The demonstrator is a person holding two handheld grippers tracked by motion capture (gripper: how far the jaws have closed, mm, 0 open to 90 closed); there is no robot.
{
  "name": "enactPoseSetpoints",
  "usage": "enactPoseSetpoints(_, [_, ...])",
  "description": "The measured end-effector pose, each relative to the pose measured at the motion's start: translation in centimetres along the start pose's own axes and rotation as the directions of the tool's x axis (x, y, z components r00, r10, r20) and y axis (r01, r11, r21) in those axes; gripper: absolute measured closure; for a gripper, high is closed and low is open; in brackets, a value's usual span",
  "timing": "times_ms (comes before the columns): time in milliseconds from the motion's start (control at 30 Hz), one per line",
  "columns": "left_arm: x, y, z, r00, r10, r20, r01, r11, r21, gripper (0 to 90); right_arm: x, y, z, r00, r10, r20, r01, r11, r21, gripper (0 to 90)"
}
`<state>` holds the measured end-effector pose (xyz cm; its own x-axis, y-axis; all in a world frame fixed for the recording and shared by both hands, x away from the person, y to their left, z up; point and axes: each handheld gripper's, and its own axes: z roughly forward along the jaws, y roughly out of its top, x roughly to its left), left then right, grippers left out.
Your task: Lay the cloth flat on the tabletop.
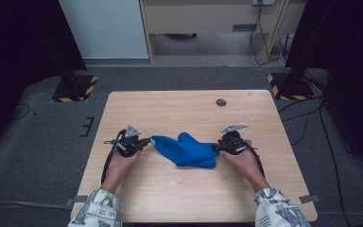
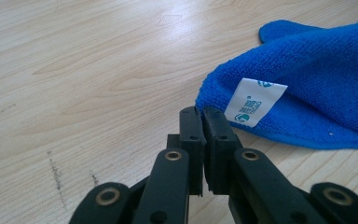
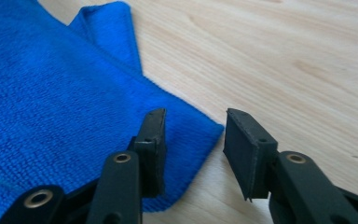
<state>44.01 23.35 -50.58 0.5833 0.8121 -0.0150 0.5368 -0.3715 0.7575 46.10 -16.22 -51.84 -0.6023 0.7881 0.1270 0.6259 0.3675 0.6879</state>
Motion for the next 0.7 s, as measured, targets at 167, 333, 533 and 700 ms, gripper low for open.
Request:
enactPoseSetpoints(167, [0.0,-0.1,0.1,1.0,0.001,-0.001,-0.001,1.0,0.001,86.8,0.6,0.0,0.5,0.9998,-0.014,-0.015,0.015,1.0,0.02,67.1])
enactPoseSetpoints(333, [0.0,-0.2,0.2,1.0,0.001,-0.001,-0.001,1.0,0.007,86.7,0.6,-0.2,0.7,0.999,-0.038,-0.023,0.038,0.999,0.034,81.4])
enactPoseSetpoints(533, [-0.2,-0.2,0.4,0.9999,0.01,0.001,-0.01,0.9998,0.017,86.5,0.8,-0.2,0.6,0.9981,-0.058,-0.02,0.059,0.998,0.038,87.8])
enactPoseSetpoints(700, [-0.7,-0.1,0.8,0.9998,0.018,0.007,-0.019,0.9996,0.02,86.3,0.3,-0.1,-0.6,0.9989,-0.047,-0.001,0.047,0.999,0.007,88.1])
